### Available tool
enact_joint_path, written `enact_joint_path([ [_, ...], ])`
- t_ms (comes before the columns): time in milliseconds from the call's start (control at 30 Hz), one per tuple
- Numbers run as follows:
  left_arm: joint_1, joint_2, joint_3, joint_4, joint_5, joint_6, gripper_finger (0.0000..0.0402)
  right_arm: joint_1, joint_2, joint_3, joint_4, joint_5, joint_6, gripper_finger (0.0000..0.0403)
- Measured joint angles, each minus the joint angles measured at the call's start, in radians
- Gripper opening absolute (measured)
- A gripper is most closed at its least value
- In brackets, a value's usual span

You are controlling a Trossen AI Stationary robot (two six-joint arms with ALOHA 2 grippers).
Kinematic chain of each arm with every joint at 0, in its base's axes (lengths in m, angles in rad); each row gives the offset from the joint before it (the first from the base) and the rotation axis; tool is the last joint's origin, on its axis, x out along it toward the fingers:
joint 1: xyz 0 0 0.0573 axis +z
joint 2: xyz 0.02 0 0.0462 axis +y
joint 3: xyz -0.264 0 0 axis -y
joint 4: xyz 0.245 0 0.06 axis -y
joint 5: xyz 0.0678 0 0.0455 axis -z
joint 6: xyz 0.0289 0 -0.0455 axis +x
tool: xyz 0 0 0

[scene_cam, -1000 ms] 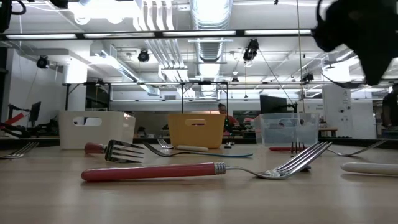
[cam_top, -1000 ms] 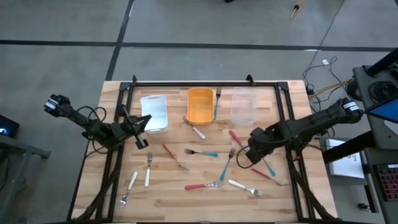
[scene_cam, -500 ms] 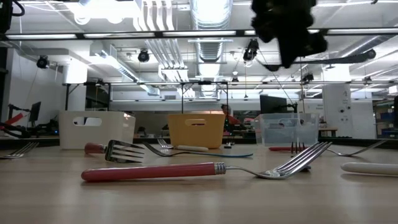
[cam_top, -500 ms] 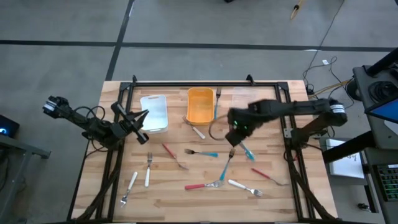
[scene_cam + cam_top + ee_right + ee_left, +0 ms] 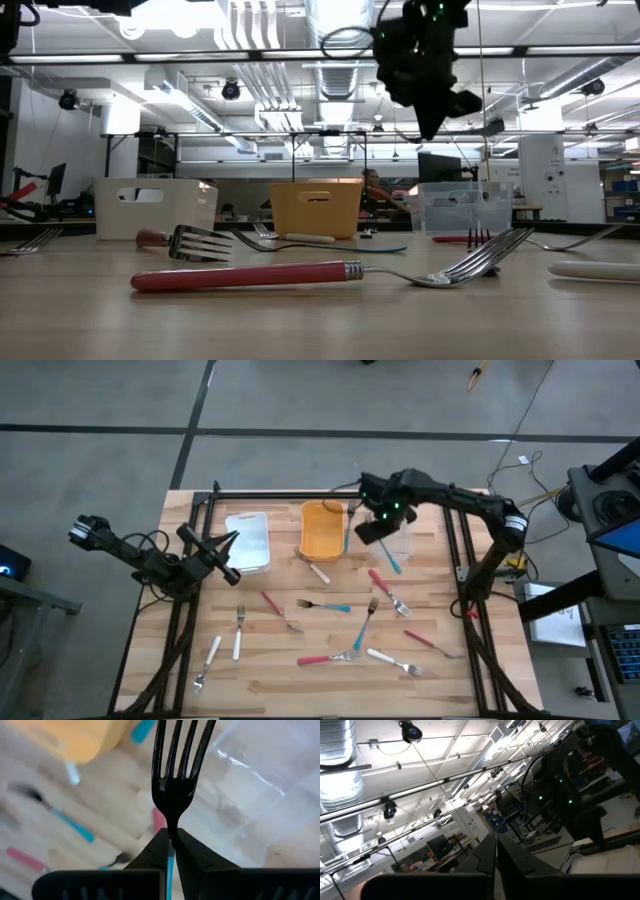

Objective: Sort silverware by color (type)
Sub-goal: Put the blue fork into the transparent bin

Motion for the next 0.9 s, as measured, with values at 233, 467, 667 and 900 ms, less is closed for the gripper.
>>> enact_joint_path([
  [233, 0.000, 0.000, 0.000, 0.000, -0.005, 0.005, 0.0000, -0.167, 0.035, -0.010, -0.006, 0.000, -0.021, 0.0013],
  [467, 0.000, 0.000, 0.000, 0.000, -0.005, 0.008, 0.0000, -0.228, 0.118, -0.010, -0.006, -0.001, -0.116, 0.0013],
  [667, 0.000, 0.000, 0.000, 0.000, -0.004, 0.011, 0.0000, -0.234, 0.169, -0.010, -0.014, 0.000, -0.135, 0.0013],
  [900, 0.000, 0.000, 0.000, 0.000, -0.005, 0.011, 0.0000, -0.244, 0.197, -0.010, -0.012, 0.039, -0.141, 0.0013],
])
